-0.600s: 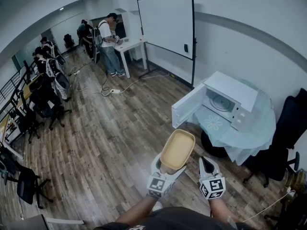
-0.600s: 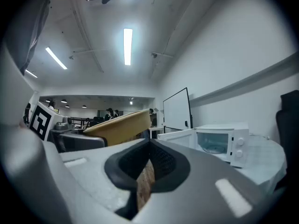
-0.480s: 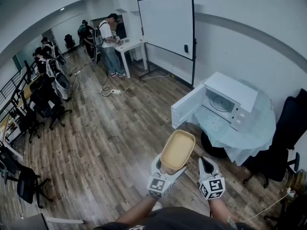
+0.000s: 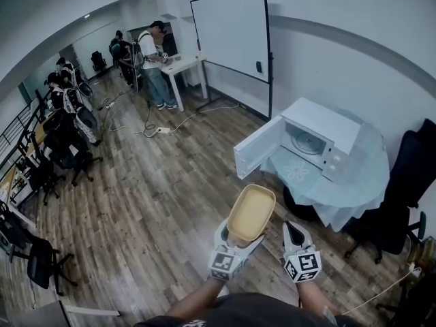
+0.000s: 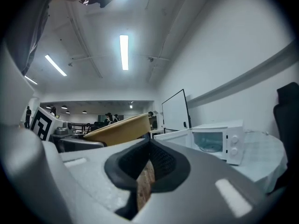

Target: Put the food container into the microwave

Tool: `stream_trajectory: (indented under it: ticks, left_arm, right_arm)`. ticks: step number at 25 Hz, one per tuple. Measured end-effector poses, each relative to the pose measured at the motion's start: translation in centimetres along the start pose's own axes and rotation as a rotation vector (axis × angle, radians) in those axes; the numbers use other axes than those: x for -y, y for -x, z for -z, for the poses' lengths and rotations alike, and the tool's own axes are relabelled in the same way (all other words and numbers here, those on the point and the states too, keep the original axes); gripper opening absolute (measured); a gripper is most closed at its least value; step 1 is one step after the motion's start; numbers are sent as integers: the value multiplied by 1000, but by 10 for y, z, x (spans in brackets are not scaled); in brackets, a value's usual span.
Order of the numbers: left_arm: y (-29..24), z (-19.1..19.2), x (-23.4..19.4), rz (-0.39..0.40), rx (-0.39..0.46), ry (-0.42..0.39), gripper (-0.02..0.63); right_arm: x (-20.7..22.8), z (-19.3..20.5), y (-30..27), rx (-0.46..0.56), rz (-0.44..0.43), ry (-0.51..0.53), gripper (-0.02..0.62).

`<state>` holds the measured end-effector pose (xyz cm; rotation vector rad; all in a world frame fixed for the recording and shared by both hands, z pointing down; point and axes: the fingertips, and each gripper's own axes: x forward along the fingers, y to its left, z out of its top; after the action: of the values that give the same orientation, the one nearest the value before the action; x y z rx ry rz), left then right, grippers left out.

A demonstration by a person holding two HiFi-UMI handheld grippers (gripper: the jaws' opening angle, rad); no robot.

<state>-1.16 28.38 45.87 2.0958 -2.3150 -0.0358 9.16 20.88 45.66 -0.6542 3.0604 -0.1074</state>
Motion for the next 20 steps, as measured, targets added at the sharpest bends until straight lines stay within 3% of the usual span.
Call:
stream_trajectory:
  ticks: [8, 20]
  left_arm:
    - [-7, 15, 27, 7, -6, 2, 525]
    - [-37, 29, 7, 14, -24, 41, 525]
  right_arm:
    - [19, 6, 19, -6, -18, -14, 2]
    - [34, 8, -12, -19, -6, -8, 2]
